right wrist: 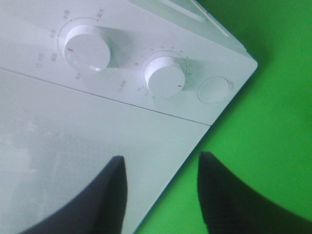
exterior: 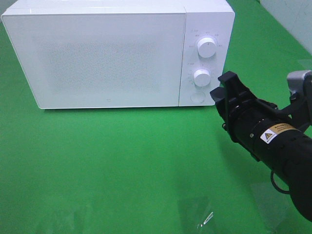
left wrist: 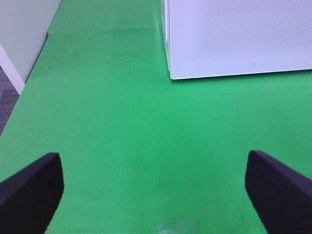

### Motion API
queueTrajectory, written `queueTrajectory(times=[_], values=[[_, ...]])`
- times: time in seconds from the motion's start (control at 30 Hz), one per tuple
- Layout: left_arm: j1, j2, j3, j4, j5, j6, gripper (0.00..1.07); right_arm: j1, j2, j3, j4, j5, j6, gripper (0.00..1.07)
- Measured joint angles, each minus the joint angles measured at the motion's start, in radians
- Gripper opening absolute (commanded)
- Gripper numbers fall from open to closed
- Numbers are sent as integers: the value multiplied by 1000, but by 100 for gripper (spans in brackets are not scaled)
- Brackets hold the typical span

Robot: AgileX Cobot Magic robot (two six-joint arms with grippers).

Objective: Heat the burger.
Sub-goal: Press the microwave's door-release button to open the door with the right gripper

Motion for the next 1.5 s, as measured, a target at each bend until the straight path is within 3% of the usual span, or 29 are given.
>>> queueTrajectory(times=[0.07, 0.1, 0.13, 0.17, 0.2, 0.27, 0.7, 0.93, 1.5], values=[[0, 0, 0, 0, 0, 0, 93, 0, 0, 0, -1, 0, 48, 29], [0, 0, 0, 0, 0, 0, 93, 0, 0, 0, -2, 0, 192, 20], [0, 0, 0, 0, 0, 0, 93, 0, 0, 0, -2, 0, 192, 20], [0, 0, 0, 0, 0, 0, 93, 0, 0, 0, -2, 0, 231, 11], [0, 0, 0, 0, 0, 0, 93, 0, 0, 0, -2, 0, 231, 11], [0, 0, 0, 0, 0, 0, 93, 0, 0, 0, -2, 19, 318, 0], [0, 0, 0, 0, 0, 2, 93, 0, 15, -5, 71, 106, 412, 0], [0, 0, 0, 0, 0, 2, 93, -4, 120, -81, 105, 113, 427, 0], [0, 0, 0, 0, 0, 2, 93, -168, 294, -310, -4, 217, 435, 0]])
